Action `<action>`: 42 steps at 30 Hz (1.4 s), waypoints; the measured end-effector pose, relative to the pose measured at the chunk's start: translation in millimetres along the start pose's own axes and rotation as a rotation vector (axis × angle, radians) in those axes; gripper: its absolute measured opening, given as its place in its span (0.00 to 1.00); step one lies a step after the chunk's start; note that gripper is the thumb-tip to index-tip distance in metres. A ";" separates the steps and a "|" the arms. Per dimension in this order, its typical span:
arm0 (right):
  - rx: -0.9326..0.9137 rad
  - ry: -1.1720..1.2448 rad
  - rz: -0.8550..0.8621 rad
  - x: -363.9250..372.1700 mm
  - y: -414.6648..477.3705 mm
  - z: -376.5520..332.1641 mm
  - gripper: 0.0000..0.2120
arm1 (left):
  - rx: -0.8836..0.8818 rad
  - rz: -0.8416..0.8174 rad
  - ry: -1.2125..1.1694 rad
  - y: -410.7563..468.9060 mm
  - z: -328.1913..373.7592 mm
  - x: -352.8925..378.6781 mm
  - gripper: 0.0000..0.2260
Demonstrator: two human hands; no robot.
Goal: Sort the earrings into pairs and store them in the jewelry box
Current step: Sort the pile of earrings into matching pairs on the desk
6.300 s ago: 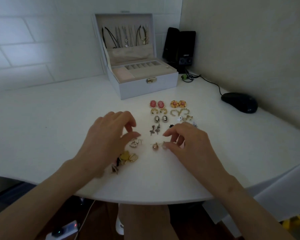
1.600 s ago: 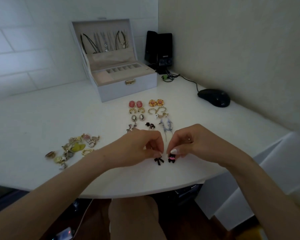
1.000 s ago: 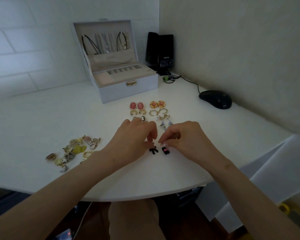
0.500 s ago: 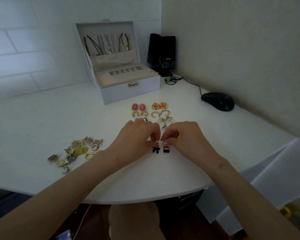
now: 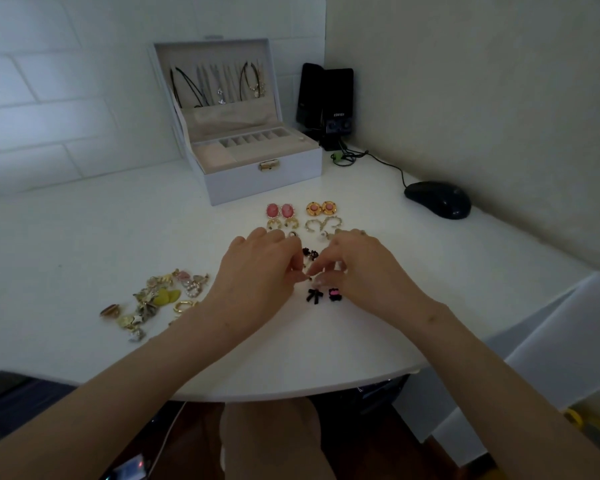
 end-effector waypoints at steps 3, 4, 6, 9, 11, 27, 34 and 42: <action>0.016 -0.007 -0.006 2.0 4.5 0.0 0.05 | -0.005 0.031 -0.006 -2.8 -1.6 -2.8 0.06; 0.018 -0.011 -0.010 2.8 5.6 0.2 0.04 | -0.004 0.033 -0.009 -4.0 -1.9 -3.9 0.06; 0.019 -0.005 -0.008 3.3 7.2 0.6 0.03 | 0.008 0.036 -0.035 -5.0 -3.4 -5.0 0.05; 0.010 0.177 0.071 -2.1 6.7 1.6 0.02 | -0.026 -0.023 -0.299 -3.6 -6.0 -6.9 0.05; -0.017 0.400 0.147 -7.6 3.3 1.0 0.06 | -0.124 -0.170 -0.651 -2.2 -6.4 -10.7 0.09; 0.012 0.708 0.303 -14.4 -15.5 12.3 0.05 | -0.111 -0.256 -0.711 -6.7 3.0 -11.9 0.04; 0.070 0.637 0.299 -7.9 -20.5 21.0 0.06 | -0.011 -0.351 -0.573 -10.9 15.5 -1.0 0.02; 0.101 0.602 0.289 -6.0 -21.8 23.6 0.03 | 0.020 -0.208 -0.290 -0.4 9.2 11.1 0.05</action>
Point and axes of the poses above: each hand's wrist, its own y-axis towards the middle knuckle, its own x-axis out of the palm, z = x × y, the point moved 1 cm from there along y, towards the middle knuckle, and after that the axes turned 1 degree about -x, right-handed, at the moved point
